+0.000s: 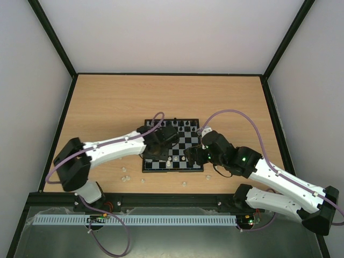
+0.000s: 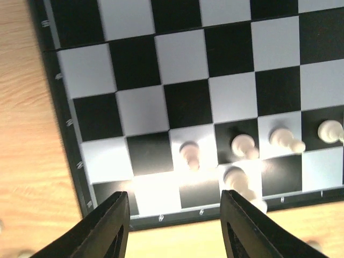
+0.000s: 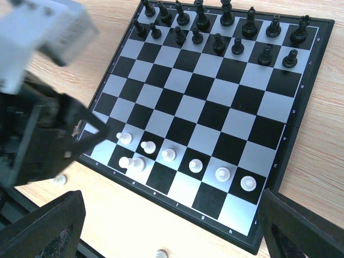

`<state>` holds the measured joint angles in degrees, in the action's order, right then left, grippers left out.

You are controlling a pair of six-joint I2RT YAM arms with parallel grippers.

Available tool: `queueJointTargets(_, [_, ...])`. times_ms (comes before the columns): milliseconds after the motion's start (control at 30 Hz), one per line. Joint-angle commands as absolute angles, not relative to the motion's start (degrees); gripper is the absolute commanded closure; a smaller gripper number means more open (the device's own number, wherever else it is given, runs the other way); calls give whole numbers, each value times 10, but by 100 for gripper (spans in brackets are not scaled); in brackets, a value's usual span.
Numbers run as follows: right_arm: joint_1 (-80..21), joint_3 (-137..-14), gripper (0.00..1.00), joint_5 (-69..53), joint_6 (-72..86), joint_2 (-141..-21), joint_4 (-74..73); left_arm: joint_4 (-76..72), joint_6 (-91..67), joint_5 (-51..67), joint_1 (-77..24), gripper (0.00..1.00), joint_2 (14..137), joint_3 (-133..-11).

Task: Set up the chess pieces on the board
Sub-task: Place the chess piece on the chessboard, then pick up the chess piece at the center of the board.

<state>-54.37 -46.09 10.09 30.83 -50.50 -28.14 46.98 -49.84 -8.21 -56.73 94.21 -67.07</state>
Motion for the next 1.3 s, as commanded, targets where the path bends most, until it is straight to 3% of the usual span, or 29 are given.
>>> queueJointTargets(0, [-542, -455, 11, 95, 301, -496, -282, 531, -540, -98, -573, 50, 865, -625])
queueJointTargets(267, [-542, -456, 11, 95, 300, -495, -282, 531, -605, -75, -603, 49, 778, -529])
queueJointTargets(700, [-542, -457, 11, 97, 301, -497, -283, 449, -691, -49, -682, 51, 773, -434])
queueJointTargets(933, [-542, -455, 11, 99, 302, -494, -284, 429, -688, -53, -685, 67, 796, -425])
queueJointTargets(1267, [-542, -454, 11, 99, 302, -493, -282, 435, -684, -55, -686, 69, 791, -443])
